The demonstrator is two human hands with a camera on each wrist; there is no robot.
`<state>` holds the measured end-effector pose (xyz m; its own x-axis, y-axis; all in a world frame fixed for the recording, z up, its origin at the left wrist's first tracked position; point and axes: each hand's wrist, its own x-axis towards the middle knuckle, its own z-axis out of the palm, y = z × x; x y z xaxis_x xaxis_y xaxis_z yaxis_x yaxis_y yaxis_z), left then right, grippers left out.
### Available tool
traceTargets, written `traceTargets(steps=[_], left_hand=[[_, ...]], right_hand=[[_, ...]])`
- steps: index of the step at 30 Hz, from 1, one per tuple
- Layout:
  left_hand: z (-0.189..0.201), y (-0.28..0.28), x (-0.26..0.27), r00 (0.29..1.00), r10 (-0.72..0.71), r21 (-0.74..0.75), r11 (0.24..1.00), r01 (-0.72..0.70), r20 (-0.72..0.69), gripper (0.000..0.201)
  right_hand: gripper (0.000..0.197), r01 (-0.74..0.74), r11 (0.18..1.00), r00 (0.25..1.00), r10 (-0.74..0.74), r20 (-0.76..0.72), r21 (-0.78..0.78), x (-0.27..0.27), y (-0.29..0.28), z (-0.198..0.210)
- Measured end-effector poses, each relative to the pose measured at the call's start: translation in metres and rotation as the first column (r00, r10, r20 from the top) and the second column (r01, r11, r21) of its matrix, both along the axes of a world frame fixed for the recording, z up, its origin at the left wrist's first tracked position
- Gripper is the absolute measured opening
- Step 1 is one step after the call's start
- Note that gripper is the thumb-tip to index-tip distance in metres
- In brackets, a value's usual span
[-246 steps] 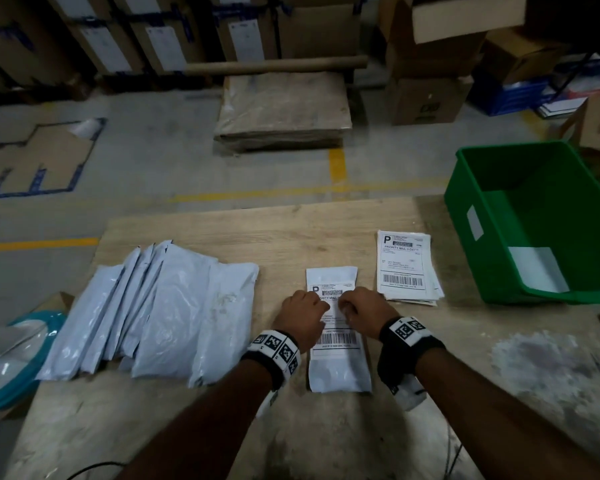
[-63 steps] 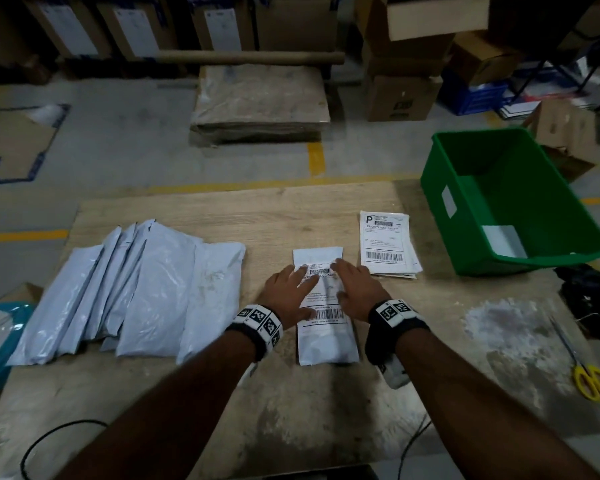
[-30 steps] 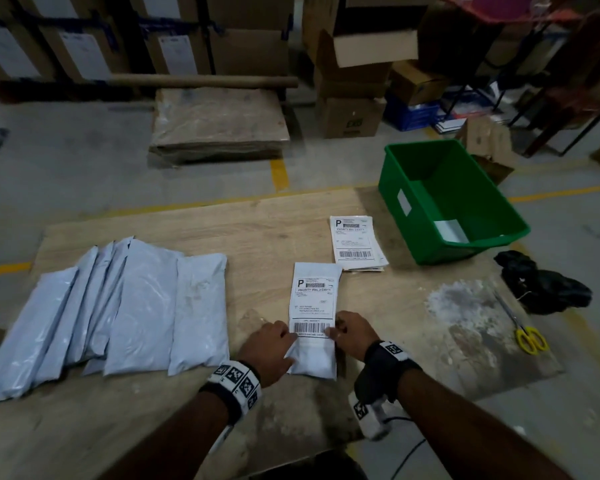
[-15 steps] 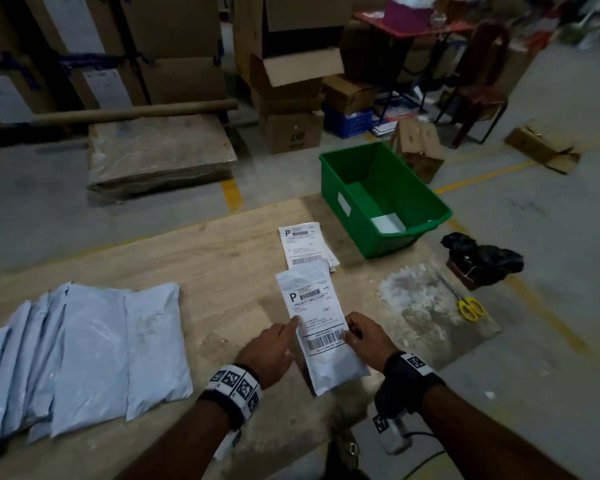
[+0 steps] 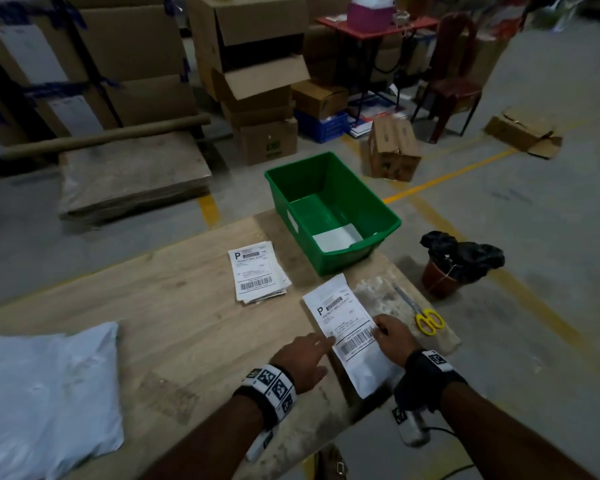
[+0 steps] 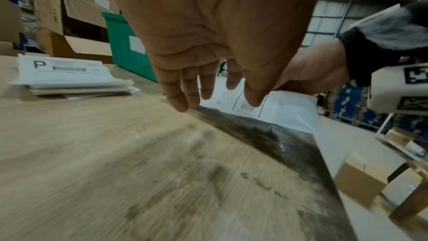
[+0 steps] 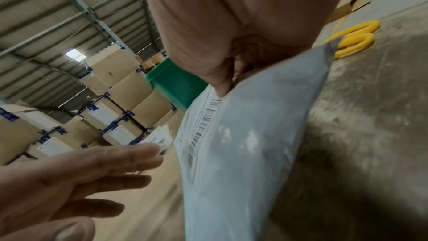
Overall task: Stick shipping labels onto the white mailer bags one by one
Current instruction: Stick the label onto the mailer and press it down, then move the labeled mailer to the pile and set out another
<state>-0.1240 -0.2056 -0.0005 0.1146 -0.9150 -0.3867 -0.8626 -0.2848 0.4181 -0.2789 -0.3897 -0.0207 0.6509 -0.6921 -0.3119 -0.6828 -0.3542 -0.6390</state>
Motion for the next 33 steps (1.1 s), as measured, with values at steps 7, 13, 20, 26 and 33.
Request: traceTargets(steps=[7,13,20,26,33], left_hand=[[-0.018,-0.044,-0.011,0.997,-0.037,0.137,0.990,0.028,0.061,0.051],[-0.027,-0.051,-0.016,0.999,0.026,0.141,0.990,-0.029,0.022,0.053],[-0.020,-0.042,-0.006,0.992,0.124,0.067,0.990,-0.125,0.011,0.053],[0.006,-0.010,0.026,0.976,0.215,-0.090,0.973,-0.211,0.033,0.048],[0.044,0.082,0.077,0.890,0.455,-0.284,0.856,-0.431,0.020,0.038]], right_hand=[[0.032,-0.055,0.998,0.995,0.056,-0.084,0.007,-0.001,-0.038,-0.020],[0.046,-0.148,0.988,0.972,0.140,-0.187,-0.030,-0.004,-0.038,-0.021],[0.044,-0.142,0.977,0.990,0.142,-0.016,-0.157,0.004,-0.029,-0.011],[0.031,-0.252,0.938,0.939,0.296,0.174,-0.240,0.034,0.003,0.009],[0.029,-0.449,0.879,0.844,0.476,0.248,-0.159,0.093,0.072,0.033]])
